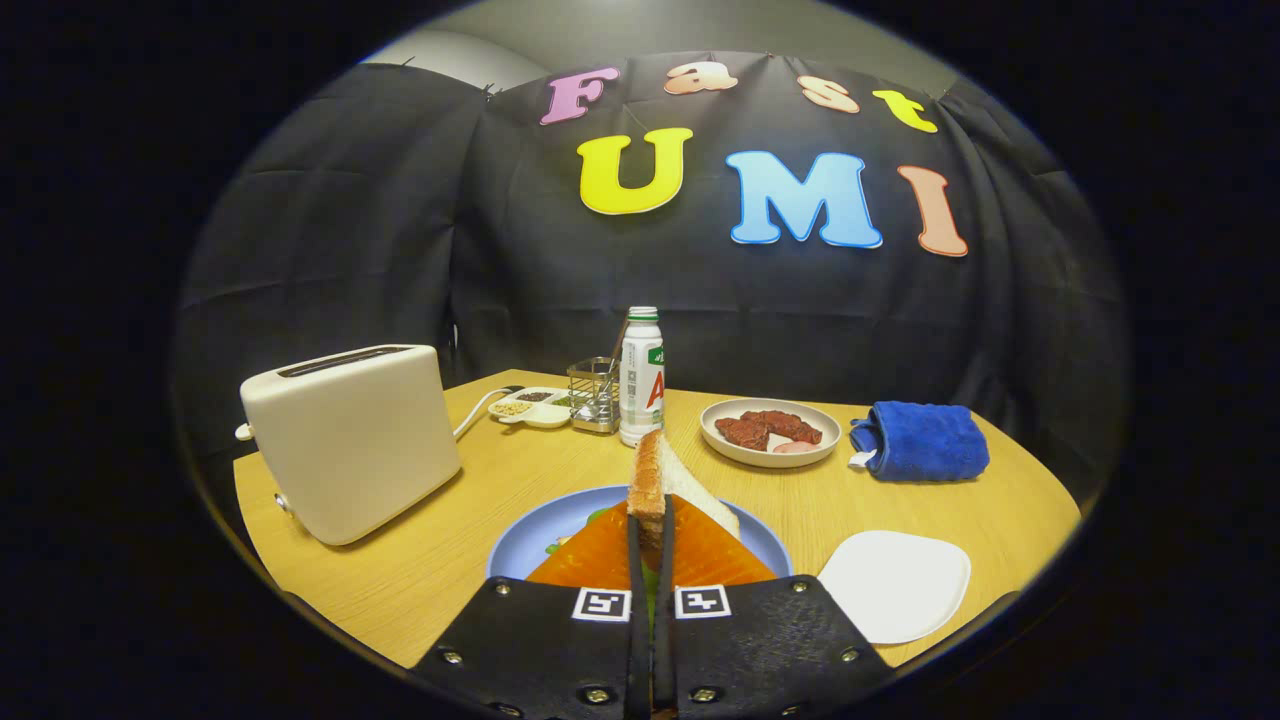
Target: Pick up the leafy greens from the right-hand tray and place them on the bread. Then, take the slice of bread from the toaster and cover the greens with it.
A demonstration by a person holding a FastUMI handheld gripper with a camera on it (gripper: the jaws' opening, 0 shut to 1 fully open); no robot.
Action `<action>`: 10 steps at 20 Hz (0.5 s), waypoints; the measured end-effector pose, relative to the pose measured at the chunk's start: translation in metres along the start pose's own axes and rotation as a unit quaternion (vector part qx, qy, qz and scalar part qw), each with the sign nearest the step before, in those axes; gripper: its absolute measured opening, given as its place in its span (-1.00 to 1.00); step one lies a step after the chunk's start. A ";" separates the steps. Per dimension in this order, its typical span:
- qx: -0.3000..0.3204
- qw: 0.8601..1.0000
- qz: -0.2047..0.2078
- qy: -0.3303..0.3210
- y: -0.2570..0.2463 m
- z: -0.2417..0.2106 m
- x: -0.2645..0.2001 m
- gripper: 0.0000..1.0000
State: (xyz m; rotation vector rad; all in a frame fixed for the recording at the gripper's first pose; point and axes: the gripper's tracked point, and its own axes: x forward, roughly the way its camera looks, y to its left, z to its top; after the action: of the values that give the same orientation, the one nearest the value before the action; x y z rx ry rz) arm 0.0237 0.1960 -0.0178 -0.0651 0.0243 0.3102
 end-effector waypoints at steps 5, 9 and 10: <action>0.034 0.998 0.032 0.040 0.016 -0.020 0.005 -0.96; 0.048 0.996 0.044 0.064 0.023 -0.034 0.008 -0.96; 0.050 0.995 0.046 0.067 0.024 -0.036 0.009 -0.96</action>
State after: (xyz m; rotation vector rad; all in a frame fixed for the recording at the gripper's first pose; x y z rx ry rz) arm 0.0239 0.2193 -0.0556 0.0144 0.1765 0.3955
